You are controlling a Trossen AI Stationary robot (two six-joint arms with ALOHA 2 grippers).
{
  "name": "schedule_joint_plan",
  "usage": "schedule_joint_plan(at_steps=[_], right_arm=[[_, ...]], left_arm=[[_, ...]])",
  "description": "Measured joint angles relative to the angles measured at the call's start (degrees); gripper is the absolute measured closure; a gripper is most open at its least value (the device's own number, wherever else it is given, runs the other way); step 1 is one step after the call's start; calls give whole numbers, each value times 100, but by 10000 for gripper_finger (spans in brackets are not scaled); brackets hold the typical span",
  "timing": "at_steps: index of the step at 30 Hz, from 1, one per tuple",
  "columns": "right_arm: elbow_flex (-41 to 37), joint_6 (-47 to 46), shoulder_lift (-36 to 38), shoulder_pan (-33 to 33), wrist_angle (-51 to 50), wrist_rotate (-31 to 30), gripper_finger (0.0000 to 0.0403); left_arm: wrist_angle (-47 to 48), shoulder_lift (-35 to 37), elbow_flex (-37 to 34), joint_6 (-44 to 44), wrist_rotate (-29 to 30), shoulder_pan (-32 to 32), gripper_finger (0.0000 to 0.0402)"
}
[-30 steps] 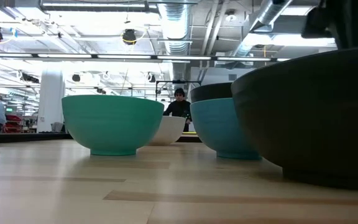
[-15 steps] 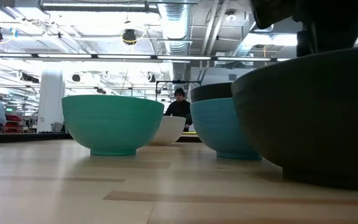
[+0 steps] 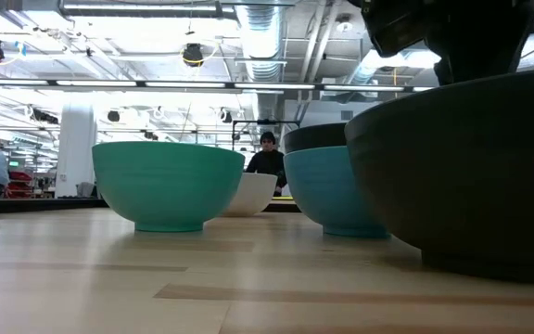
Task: Nest bowls inside each other
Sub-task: Stack the bottom black bowl on top of the black bowl
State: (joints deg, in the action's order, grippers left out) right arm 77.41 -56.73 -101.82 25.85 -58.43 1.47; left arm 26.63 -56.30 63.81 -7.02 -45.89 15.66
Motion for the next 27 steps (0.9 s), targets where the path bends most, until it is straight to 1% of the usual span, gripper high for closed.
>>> schedule_joint_plan(at_steps=[3,14,19,27], right_arm=[[0,-17,-2,-44,-22,6,320],[0,-28,-7,-162,-73,173,320],[0,-30,-7,-166,-81,205,320],[0,-31,-7,-162,-85,305,320]], left_arm=[[166,0,0,-67,-239,-2,347],[272,0,0,-415,-209,0,347],[493,-2,0,-636,227,0,347],[746,-4,0,-856,618,0,347]])
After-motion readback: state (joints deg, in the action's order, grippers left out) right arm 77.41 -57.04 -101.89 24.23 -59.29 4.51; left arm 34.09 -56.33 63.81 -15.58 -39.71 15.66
